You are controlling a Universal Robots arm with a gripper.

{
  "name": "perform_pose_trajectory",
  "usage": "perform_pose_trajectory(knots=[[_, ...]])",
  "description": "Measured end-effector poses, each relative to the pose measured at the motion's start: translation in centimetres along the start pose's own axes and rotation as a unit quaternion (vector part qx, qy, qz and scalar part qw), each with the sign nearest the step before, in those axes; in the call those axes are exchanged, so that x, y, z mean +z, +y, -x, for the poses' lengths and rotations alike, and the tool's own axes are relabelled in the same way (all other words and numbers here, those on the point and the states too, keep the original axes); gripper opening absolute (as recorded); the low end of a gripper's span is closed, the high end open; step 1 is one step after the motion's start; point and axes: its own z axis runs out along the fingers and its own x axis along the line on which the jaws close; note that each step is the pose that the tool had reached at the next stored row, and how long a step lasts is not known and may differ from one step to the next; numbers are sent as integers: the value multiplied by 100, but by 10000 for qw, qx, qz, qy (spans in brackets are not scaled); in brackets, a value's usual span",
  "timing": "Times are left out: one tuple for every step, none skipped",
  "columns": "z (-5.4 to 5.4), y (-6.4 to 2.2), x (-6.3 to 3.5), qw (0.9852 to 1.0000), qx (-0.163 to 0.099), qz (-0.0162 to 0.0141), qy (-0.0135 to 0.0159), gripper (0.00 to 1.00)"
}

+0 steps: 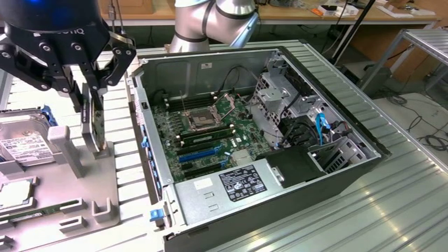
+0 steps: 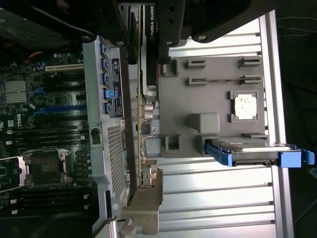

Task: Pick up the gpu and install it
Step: 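Pick up the gpu and move the gpu toward the slot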

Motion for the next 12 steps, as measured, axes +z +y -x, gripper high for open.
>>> perform_pose_trajectory(knots=[[5, 0, 0, 10000, 0, 0, 0, 27], [18, 1, 0, 10000, 0, 0, 0, 27], [27, 2, 0, 10000, 0, 0, 0, 27], [36, 3, 0, 10000, 0, 0, 0, 27], [45, 3, 0, 10000, 0, 0, 0, 27], [57, 4, 1, 10000, 0, 0, 0, 27], [69, 5, 1, 10000, 0, 0, 0, 27], [79, 6, 1, 10000, 0, 0, 0, 27], [90, 7, 1, 10000, 0, 0, 0, 27], [102, 8, 1, 10000, 0, 0, 0, 27], [114, 9, 1, 10000, 0, 0, 0, 27], [128, 10, 1, 10000, 0, 0, 0, 27]])
